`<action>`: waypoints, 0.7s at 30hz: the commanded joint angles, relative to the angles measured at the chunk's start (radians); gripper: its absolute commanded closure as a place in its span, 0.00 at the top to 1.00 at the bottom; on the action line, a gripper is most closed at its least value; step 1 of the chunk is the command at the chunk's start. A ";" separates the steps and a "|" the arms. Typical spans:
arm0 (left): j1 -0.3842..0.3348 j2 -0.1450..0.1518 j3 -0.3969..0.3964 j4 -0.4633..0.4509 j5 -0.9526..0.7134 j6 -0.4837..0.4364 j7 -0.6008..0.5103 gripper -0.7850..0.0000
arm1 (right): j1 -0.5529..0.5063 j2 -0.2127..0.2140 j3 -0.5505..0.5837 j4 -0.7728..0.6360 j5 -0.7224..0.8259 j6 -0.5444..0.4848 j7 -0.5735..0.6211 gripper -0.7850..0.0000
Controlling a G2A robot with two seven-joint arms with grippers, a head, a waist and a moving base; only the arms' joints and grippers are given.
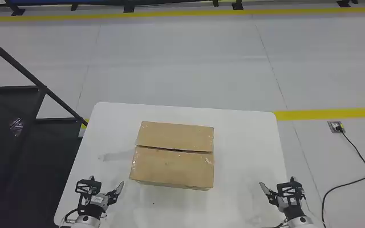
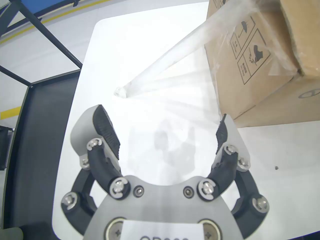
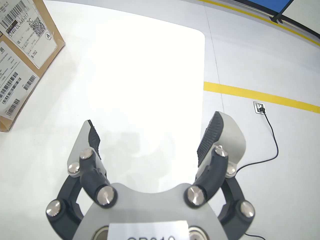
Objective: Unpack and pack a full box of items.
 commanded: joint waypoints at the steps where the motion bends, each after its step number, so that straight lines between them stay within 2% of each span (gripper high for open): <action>1: 0.000 0.000 0.000 0.000 0.000 0.000 0.000 1.00 | 0.000 0.000 0.000 0.000 0.000 0.000 0.000 1.00; 21: -0.001 0.000 -0.001 -0.002 -0.003 0.000 0.005 1.00 | 0.000 0.000 0.000 0.000 0.000 0.000 0.000 1.00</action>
